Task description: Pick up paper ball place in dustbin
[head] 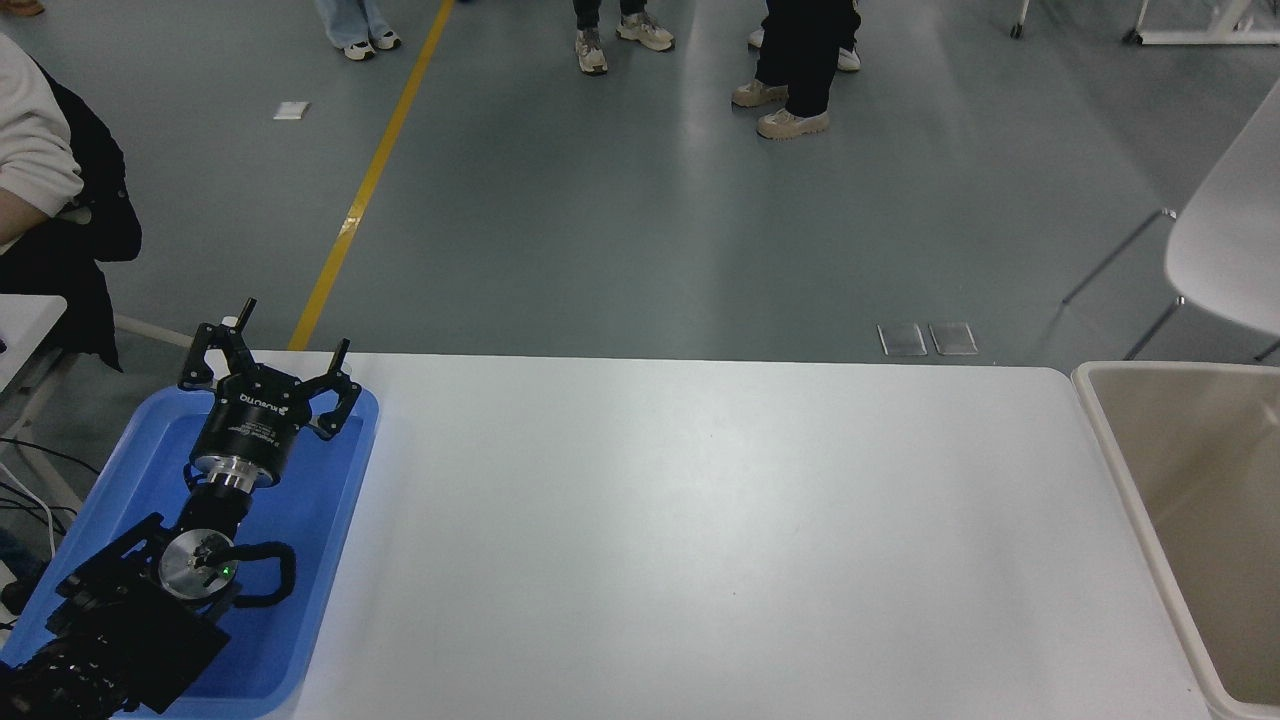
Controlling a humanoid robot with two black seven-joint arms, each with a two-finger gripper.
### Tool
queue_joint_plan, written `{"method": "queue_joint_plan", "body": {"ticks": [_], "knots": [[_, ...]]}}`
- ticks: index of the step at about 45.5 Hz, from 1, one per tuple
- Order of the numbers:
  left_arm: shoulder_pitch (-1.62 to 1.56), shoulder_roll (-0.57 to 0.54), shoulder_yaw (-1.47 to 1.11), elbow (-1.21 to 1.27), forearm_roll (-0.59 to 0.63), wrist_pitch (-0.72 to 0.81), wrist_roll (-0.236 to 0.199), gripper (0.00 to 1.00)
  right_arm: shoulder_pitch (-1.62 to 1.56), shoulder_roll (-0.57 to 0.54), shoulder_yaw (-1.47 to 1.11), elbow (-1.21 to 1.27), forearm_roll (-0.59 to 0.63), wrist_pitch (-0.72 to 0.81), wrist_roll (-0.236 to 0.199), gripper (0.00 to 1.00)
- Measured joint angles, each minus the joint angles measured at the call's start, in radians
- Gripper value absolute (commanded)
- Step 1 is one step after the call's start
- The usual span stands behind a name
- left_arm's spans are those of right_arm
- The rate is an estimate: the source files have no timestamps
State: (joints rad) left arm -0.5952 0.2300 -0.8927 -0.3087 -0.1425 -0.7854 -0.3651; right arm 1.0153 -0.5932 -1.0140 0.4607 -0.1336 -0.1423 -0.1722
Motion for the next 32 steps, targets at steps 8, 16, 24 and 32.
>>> {"method": "queue_joint_plan", "body": {"ticks": [8,16,24,32], "knots": [[0.000,0.000,0.000,0.000,0.000,0.000,0.000,1.00,-0.092,0.018,0.062,-0.050,0.009,-0.020,0.000,0.00],[0.000,0.000,0.000,0.000,0.000,0.000,0.000,1.00,-0.137,0.027,0.091,-0.073,0.012,-0.031,0.001,0.00],[0.000,0.000,0.000,0.000,0.000,0.000,0.000,1.00,-0.155,0.034,0.104,-0.082,0.014,-0.043,0.001,0.69],[0.000,0.000,0.000,0.000,0.000,0.000,0.000,1.00,-0.159,0.037,0.118,-0.086,0.015,-0.069,0.002,1.00]]}}
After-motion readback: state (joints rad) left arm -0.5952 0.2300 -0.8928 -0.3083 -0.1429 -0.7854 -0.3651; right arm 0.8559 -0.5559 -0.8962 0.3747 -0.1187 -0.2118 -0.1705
